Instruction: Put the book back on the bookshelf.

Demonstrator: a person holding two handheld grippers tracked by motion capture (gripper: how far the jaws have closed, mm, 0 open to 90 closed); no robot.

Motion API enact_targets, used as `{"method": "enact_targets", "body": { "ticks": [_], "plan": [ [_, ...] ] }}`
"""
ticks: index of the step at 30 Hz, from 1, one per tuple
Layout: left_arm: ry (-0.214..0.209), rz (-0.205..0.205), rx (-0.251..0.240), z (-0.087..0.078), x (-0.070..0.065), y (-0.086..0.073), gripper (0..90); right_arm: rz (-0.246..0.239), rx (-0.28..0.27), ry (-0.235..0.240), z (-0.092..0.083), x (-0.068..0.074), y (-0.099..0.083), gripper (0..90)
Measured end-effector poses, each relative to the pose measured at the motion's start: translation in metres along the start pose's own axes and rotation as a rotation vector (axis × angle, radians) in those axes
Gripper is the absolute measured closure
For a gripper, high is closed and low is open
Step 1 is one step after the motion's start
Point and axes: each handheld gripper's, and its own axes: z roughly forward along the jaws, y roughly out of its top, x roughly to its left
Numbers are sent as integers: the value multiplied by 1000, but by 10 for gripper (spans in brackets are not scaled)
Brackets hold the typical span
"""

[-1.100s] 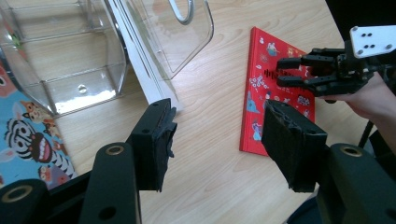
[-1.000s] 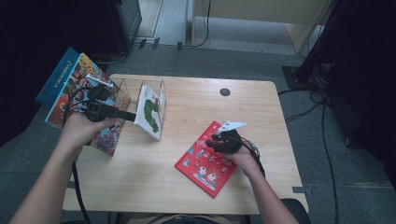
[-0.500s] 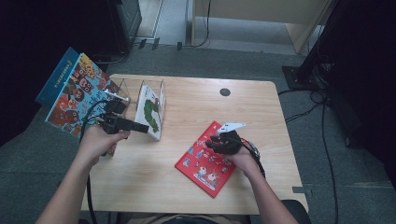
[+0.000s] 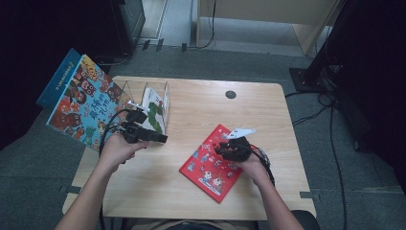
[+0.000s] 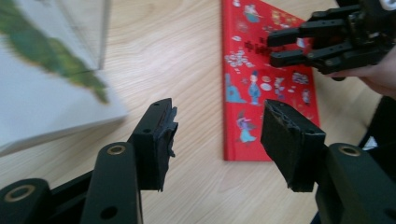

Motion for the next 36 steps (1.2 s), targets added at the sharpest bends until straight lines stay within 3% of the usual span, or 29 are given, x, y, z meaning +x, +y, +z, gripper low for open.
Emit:
{"method": "enact_targets", "body": {
  "ticks": [3,11,16,23,32,36],
  "plan": [
    [9,24,15,10,-2,1,466,14,-3,-8,-4,-2,-4,633],
    [-19,31,10,32,0,3,466,25,-22,-33,-15,-5,-14,658],
    [-36,101,20,46,-6,2,576,55,-28,-51,-21,-7,-20,662],
    [-48,72,39,59,-7,3,685,71,-38,-75,-30,-10,-29,662],
    [-70,67,-3,76,-3,4,775,98,-42,-113,-41,-14,-41,726],
    [-65,95,26,88,0,2,823,121,-42,-126,-44,-14,-46,789]
  ]
}}
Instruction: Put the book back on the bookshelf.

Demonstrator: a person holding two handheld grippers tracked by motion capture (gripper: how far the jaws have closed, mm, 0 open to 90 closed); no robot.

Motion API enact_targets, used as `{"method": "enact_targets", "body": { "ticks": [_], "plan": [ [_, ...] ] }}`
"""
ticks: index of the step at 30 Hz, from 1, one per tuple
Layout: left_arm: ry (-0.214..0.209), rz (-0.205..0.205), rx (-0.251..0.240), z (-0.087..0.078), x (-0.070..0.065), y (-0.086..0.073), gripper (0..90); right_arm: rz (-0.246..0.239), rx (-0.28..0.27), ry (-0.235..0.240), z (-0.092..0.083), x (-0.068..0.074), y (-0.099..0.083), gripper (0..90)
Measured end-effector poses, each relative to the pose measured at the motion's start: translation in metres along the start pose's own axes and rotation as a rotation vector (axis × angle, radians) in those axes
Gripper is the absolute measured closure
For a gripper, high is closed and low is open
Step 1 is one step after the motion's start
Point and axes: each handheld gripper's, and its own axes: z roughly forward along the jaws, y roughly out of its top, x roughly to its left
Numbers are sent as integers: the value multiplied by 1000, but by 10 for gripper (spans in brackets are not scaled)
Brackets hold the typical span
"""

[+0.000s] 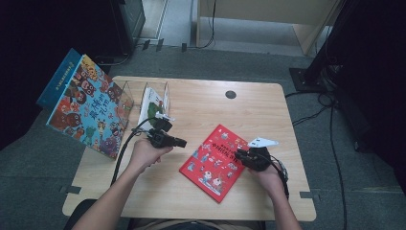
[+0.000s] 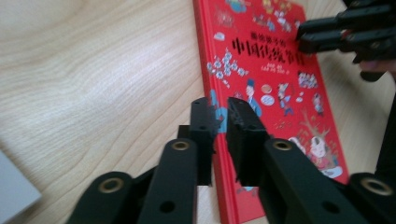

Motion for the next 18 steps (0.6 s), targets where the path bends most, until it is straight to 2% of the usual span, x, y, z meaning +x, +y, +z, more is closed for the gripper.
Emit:
{"method": "enact_targets", "body": {
  "ticks": [3,9,11,14,18],
  "plan": [
    [11,21,2,5,-1,0,828,-2,-4,-16,-2,0,-4,819],
    [2,-9,-27,10,3,-1,797,-14,-16,-30,-6,-2,-9,848],
    [3,-25,-13,14,5,-2,797,-10,-15,-35,-8,-3,-11,853],
    [24,-20,0,19,5,-1,841,-2,-16,-45,-10,-4,-13,856],
    [26,-4,13,24,3,-1,846,5,-24,-53,-12,-7,-15,857]
  ]
}}
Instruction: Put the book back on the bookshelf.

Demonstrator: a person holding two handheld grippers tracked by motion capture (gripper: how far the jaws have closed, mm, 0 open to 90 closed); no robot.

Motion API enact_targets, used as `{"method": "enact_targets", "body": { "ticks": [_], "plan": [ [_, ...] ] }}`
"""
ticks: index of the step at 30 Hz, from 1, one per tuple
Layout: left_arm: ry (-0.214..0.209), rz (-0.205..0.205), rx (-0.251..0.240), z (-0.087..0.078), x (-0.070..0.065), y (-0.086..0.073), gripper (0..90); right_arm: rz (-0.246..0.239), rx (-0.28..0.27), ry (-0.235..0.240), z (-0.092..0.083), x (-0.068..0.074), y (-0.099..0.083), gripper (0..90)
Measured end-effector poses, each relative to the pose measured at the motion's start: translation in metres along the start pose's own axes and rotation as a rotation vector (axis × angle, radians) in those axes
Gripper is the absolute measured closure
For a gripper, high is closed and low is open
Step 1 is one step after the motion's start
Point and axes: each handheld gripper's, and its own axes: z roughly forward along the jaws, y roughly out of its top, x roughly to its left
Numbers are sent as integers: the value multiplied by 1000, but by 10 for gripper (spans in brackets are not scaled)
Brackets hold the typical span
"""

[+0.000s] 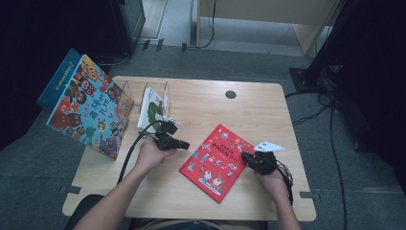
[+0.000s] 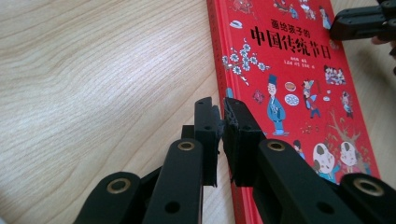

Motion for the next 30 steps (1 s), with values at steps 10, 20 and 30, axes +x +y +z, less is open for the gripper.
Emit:
{"method": "enact_targets", "body": {
  "ticks": [10,20,30],
  "plan": [
    [-5,5,-6,6,-2,1,828,10,-7,-15,-6,-2,-6,857],
    [9,0,18,11,1,1,782,42,3,-31,-14,-3,-11,867],
    [21,6,6,11,0,0,674,63,44,-36,-17,-4,-15,881]
  ]
}}
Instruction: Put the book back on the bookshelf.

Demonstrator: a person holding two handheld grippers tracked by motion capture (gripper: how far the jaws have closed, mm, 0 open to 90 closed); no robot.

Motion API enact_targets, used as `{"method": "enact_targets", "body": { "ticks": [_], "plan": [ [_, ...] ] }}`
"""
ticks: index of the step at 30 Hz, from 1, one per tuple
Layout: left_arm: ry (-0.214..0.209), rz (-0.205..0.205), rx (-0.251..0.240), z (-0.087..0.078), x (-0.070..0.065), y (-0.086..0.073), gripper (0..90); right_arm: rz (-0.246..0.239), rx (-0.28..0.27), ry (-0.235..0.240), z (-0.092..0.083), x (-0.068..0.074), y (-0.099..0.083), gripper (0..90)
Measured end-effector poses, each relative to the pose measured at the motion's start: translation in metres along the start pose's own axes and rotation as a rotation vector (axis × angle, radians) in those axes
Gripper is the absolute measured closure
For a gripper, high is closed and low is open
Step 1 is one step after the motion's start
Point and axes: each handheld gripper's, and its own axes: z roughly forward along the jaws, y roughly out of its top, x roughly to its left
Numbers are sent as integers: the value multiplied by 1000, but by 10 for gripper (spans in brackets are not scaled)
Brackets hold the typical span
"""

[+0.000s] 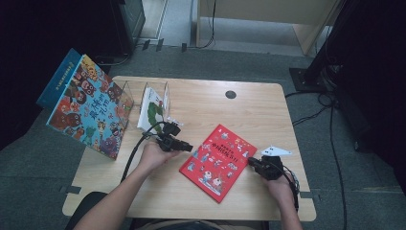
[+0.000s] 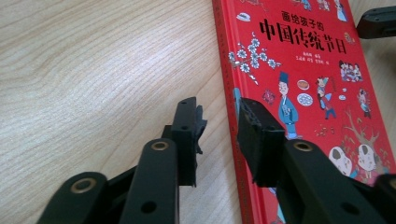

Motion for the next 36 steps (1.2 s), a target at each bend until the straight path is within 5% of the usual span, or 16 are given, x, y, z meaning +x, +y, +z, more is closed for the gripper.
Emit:
{"method": "enact_targets", "body": {
  "ticks": [8,20,27,36],
  "plan": [
    [15,29,-23,-3,-3,-1,568,0,-4,-3,5,1,1,879],
    [4,7,0,-3,-2,-11,506,26,-11,11,17,0,11,867],
    [31,-6,-11,-8,1,-21,496,55,3,28,29,1,21,870],
    [31,-32,-37,-17,7,-32,536,23,4,29,40,9,29,872]
  ]
}}
